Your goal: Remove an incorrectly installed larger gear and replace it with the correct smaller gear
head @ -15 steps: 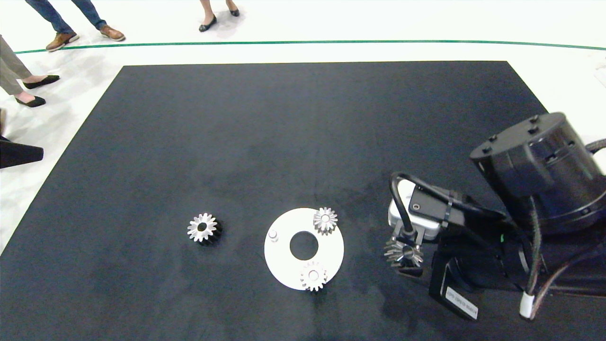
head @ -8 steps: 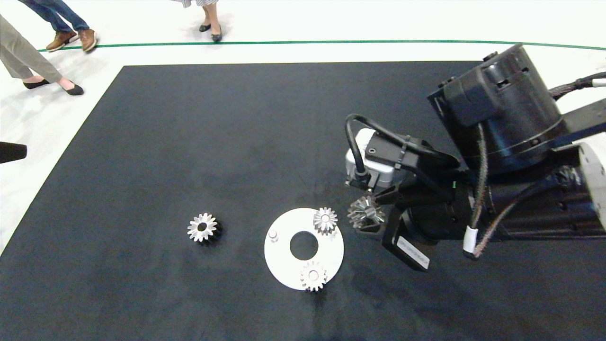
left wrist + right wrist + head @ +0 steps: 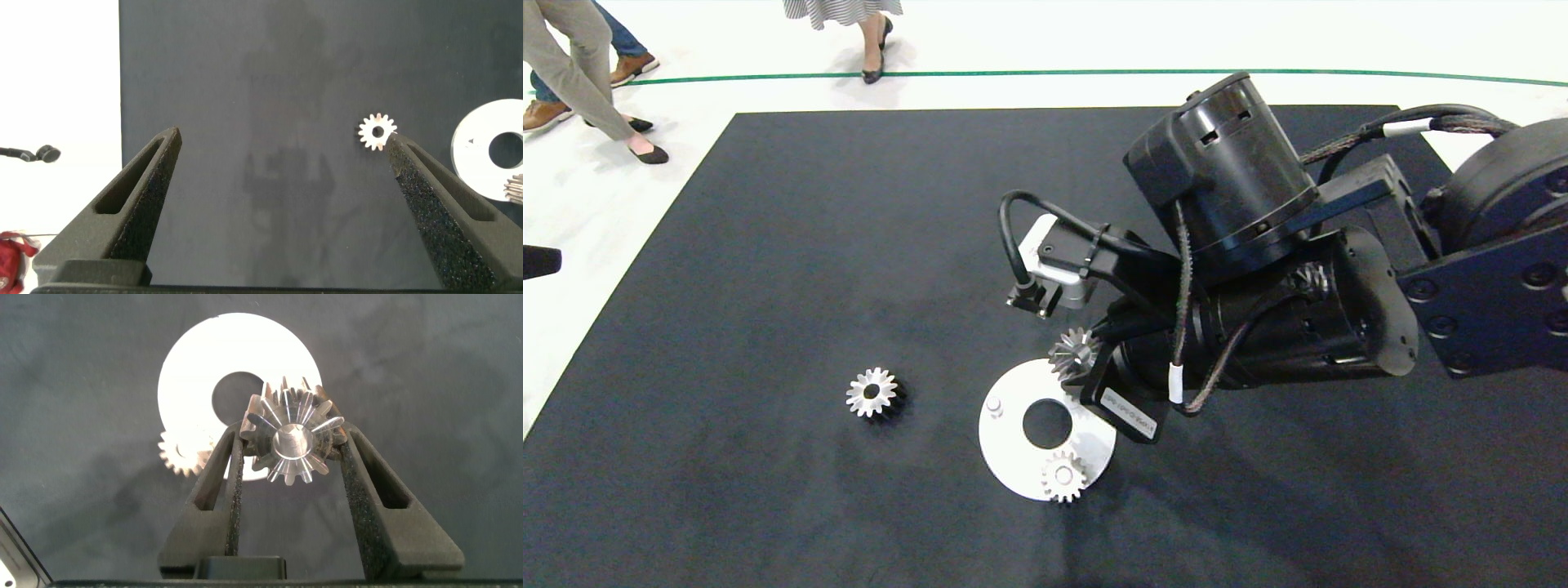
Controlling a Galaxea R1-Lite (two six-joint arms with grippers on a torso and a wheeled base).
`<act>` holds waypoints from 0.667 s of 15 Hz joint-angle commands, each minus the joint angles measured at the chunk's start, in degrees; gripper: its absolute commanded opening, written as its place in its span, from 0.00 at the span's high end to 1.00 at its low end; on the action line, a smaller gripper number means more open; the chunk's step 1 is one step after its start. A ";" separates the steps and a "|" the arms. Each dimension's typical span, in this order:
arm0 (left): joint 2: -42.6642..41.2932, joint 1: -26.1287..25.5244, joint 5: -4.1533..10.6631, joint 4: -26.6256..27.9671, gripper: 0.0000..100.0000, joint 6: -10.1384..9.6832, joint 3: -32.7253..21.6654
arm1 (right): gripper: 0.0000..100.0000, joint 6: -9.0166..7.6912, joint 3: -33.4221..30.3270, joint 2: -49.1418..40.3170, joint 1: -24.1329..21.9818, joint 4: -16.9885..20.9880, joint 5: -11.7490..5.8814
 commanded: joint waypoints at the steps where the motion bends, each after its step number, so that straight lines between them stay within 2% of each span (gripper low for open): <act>1: 0.09 0.00 0.09 0.27 0.00 -0.03 0.01 | 0.78 -0.07 -3.20 3.37 0.98 1.00 -0.07; 10: 0.09 -0.09 0.18 0.36 0.00 -0.03 0.01 | 0.78 0.01 -8.12 8.46 2.74 1.26 -0.07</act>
